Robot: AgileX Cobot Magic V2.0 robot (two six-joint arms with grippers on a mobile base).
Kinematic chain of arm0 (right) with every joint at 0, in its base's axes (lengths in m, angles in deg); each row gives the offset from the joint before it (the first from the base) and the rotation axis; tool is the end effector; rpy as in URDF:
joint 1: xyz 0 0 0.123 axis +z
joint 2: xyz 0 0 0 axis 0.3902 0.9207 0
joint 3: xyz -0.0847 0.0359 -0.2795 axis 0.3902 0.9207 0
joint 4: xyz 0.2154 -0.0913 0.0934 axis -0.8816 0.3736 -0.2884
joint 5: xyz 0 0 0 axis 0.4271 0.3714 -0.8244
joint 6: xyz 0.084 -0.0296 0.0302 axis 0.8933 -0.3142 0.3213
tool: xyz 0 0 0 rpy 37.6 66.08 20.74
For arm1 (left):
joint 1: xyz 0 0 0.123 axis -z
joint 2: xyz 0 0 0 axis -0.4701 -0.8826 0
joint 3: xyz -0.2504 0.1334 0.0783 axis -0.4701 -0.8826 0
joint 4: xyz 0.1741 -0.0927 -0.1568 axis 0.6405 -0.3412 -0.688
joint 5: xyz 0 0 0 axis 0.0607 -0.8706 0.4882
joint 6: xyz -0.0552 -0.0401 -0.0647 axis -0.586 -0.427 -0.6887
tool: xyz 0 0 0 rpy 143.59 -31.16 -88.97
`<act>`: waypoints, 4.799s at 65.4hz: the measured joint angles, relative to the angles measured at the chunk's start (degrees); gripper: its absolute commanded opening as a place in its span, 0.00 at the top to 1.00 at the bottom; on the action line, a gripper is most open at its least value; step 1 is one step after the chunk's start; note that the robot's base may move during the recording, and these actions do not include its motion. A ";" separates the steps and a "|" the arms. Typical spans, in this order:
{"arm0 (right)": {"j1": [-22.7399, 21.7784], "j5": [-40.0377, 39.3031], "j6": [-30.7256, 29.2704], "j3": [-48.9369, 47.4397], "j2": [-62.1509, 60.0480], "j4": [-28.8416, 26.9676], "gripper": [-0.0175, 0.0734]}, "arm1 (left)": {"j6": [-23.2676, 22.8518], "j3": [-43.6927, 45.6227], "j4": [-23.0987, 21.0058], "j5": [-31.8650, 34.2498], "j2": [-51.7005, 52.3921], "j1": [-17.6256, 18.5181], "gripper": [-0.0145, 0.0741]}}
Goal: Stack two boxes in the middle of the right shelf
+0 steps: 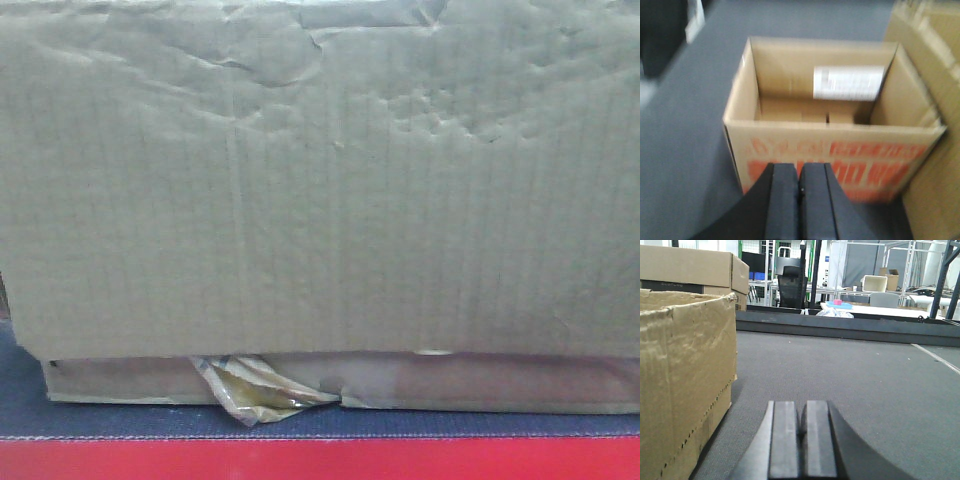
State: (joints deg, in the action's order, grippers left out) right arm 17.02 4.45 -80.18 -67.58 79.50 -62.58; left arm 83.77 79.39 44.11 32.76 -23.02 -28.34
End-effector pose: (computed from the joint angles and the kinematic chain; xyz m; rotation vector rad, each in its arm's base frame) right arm 0.0501 -0.0052 0.2126 0.0595 1.4948 -0.1025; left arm 0.0905 0.0026 0.3360 -0.0495 2.0971 0.0083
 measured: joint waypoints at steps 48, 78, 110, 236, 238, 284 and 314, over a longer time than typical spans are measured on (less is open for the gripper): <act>0.00 0.00 0.00 0.00 0.00 0.00 0.99 | 11.71 32.71 -10.73 -16.70 -42.97 -7.02 0.96; 0.00 0.00 0.00 0.00 0.00 0.00 0.99 | 13.29 37.28 -4.99 -17.26 -49.49 -13.10 0.54; 0.00 0.00 0.00 0.00 0.00 0.00 0.99 | 13.29 37.55 -4.94 -13.30 -59.84 -13.10 0.57; 0.00 0.00 0.00 0.00 0.00 0.00 0.99 | -35.25 73.89 19.99 -27.97 -67.49 36.25 0.96; 0.00 0.00 0.00 0.00 0.00 0.00 0.99 | -35.65 72.73 20.12 -27.97 -67.49 36.25 0.96; 0.00 0.00 0.00 0.00 0.00 0.00 0.99 | -37.51 56.78 15.10 -21.74 -67.49 36.25 0.96; 0.00 0.00 0.00 0.00 0.00 0.00 0.99 | -38.53 56.78 15.10 -21.26 -67.49 36.25 0.74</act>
State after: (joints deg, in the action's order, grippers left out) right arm 17.02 4.45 -80.18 -67.58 79.50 -62.58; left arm 45.24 136.17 59.22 11.49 -90.51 7.91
